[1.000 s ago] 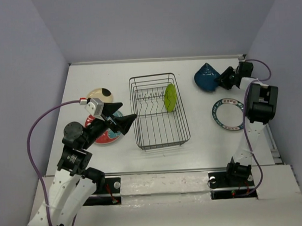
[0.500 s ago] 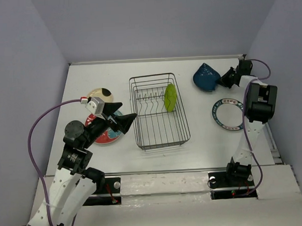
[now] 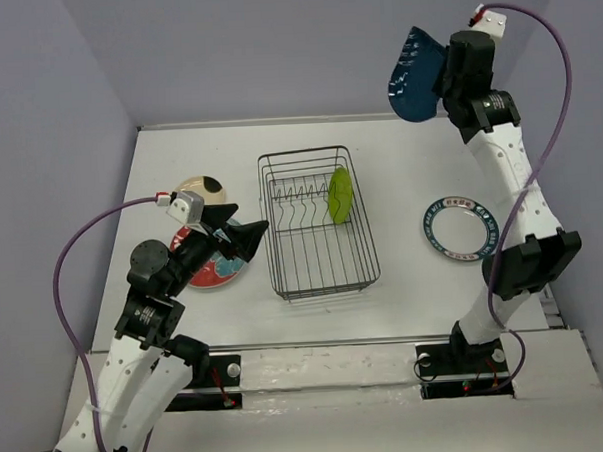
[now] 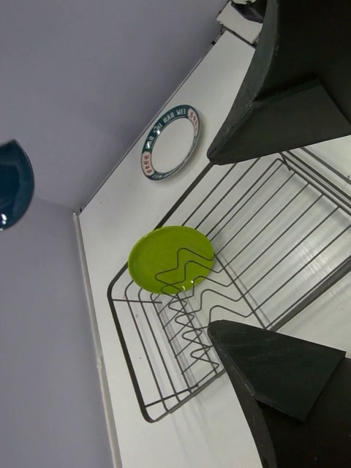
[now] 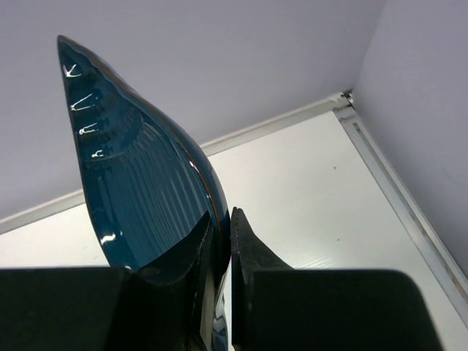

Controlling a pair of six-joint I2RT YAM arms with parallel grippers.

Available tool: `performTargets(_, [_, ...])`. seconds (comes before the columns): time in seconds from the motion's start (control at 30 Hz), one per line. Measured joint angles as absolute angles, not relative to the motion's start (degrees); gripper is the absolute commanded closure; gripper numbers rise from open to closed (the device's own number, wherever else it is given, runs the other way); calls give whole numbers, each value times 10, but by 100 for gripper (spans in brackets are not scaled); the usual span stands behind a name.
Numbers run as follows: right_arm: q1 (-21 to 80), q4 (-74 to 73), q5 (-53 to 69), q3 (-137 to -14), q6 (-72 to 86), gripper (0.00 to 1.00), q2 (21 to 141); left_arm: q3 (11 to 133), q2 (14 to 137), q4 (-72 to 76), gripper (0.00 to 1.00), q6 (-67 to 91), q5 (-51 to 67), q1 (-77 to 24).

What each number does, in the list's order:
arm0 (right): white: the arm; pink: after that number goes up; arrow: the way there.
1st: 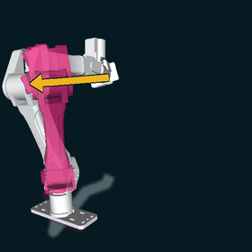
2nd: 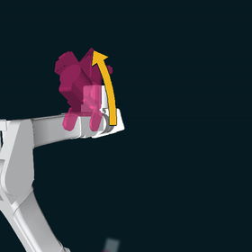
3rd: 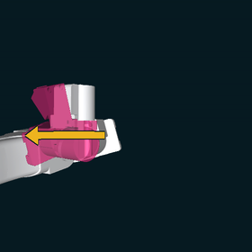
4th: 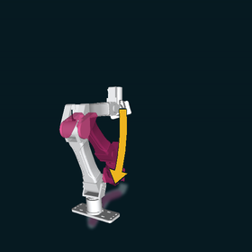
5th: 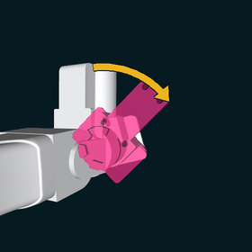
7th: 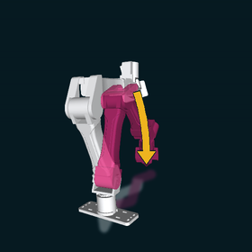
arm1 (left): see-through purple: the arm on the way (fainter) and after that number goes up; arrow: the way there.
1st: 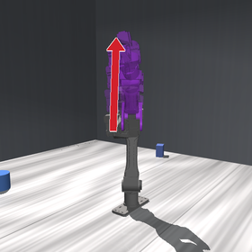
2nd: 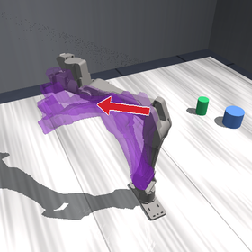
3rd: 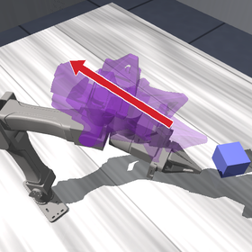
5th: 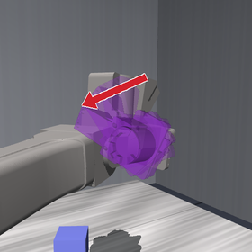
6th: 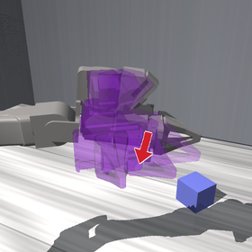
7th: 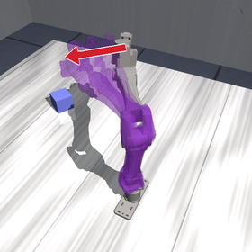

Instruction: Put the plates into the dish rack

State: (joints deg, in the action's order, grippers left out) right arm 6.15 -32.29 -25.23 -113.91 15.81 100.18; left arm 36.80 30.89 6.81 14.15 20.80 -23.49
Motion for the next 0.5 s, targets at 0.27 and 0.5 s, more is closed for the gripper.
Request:
performTargets(0.27, [325,-456,-511,-1263,90,93,971,379,311,34,1,167,114,-235])
performTargets(0.5, [475,-507,-674,-1374,24,93,1132,385,309,14,1,173,57,-237])
